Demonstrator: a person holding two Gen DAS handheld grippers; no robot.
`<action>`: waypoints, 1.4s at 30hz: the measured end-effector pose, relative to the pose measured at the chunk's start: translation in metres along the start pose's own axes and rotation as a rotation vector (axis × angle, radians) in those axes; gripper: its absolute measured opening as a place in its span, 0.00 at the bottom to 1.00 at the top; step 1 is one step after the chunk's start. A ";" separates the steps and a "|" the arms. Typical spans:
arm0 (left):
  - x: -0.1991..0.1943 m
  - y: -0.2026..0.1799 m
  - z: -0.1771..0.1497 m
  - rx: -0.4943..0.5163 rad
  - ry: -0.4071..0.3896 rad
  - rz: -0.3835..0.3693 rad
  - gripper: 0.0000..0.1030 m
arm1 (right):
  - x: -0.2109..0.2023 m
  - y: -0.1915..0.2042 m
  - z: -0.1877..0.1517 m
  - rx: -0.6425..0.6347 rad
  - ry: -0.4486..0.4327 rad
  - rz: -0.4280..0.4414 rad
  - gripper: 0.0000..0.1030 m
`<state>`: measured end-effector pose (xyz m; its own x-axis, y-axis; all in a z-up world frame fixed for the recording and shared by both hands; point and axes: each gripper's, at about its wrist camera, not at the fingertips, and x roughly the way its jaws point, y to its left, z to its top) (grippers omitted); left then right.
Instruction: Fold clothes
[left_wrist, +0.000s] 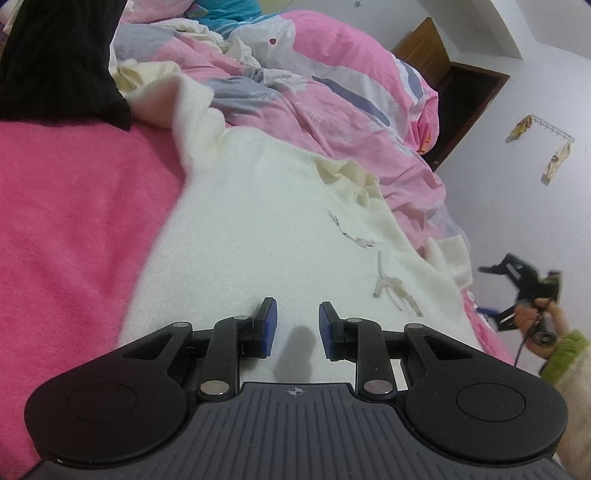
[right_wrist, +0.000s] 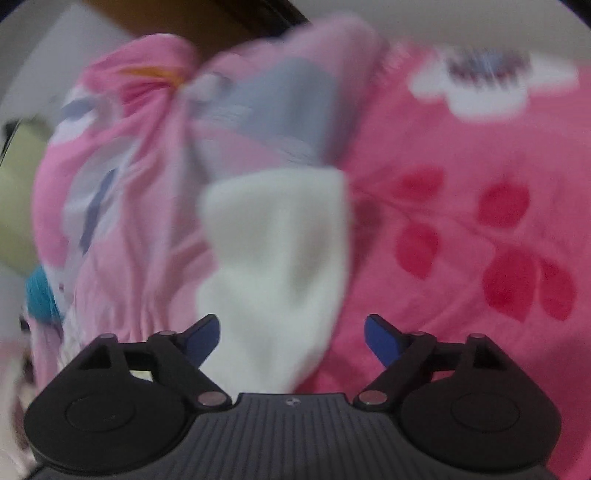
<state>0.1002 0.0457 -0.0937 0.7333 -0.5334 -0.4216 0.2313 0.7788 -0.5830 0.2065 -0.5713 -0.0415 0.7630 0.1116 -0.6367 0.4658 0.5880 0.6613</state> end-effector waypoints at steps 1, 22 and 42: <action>0.000 0.000 0.000 -0.001 0.000 -0.001 0.25 | 0.012 -0.007 0.006 0.023 0.014 -0.006 0.91; 0.001 -0.002 0.000 0.010 0.003 0.013 0.25 | -0.053 -0.024 0.045 -0.005 -0.367 0.330 0.19; 0.001 -0.002 0.001 0.004 0.003 0.011 0.25 | -0.137 -0.007 -0.020 -0.341 -0.134 -0.121 0.71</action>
<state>0.1012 0.0442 -0.0925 0.7341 -0.5256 -0.4299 0.2259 0.7861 -0.5754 0.0896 -0.5752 0.0333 0.7741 -0.0669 -0.6295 0.3971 0.8258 0.4005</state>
